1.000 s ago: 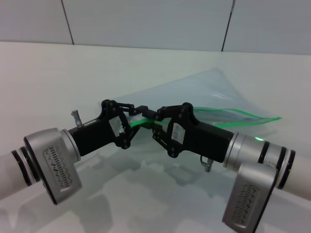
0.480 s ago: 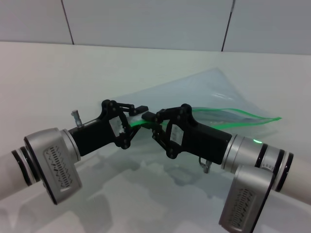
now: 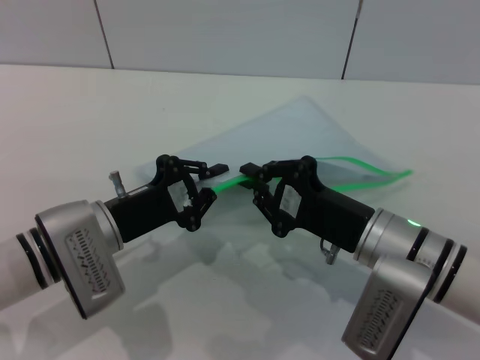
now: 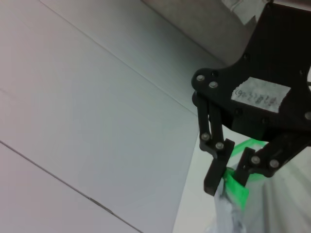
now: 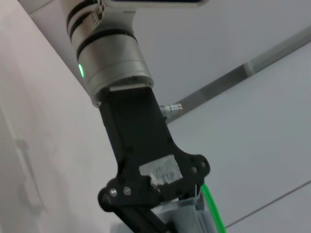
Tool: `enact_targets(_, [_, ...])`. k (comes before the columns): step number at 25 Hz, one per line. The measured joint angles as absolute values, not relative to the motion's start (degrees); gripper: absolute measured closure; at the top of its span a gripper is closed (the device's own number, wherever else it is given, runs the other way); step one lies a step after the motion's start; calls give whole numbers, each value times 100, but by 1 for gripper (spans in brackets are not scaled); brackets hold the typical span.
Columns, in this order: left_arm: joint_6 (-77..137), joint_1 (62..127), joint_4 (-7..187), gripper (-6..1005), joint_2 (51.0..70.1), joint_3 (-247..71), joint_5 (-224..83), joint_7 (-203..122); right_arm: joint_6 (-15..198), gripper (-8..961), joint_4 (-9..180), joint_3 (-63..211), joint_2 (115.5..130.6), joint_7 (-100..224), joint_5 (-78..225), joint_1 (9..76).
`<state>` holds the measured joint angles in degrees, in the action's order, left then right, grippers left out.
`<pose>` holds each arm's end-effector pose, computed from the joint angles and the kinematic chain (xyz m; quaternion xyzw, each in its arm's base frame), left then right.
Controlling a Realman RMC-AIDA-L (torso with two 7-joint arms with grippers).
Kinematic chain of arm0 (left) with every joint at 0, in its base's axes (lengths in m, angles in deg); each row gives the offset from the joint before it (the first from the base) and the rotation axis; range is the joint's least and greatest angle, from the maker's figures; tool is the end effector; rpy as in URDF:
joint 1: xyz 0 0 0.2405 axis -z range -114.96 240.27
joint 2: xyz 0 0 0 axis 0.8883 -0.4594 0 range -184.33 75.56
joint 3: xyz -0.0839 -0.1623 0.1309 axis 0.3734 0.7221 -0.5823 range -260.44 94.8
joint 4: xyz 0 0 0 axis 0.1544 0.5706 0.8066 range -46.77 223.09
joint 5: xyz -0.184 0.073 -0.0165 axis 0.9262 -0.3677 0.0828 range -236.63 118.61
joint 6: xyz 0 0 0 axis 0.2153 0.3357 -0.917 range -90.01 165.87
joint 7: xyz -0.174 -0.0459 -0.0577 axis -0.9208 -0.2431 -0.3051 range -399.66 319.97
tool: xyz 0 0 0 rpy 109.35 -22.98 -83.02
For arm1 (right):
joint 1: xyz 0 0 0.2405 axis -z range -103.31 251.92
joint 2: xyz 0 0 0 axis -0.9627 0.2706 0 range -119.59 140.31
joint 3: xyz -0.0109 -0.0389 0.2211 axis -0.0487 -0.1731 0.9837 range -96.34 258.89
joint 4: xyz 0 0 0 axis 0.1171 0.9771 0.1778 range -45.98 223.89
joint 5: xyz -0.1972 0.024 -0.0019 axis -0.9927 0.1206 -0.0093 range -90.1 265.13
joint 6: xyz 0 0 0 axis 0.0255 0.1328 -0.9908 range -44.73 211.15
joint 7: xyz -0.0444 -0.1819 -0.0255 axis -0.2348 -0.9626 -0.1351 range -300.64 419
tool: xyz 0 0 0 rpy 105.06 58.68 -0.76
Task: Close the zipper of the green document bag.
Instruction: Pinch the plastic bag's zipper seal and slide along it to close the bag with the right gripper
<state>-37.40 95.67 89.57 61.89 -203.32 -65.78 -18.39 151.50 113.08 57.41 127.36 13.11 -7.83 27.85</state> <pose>-0.2266 0.3270 -0.0680 -0.8598 0.2750 -0.1425 0.4060 0.1473 0.3137 -0.1344 -0.8378 -0.3568 0.1621 0.3803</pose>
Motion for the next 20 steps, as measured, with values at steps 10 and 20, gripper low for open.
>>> enact_targets(10, [-3958,9510,8956,949,6198,-20331,-6562,-1687,15049,872,11265,5986,12717,1295,-749,2952])
enact_targets(20, [-4024,9479,8940,949,6198,-20332,-6572,-1608,14909,871,11260,6090,12717,1295,-747,3038])
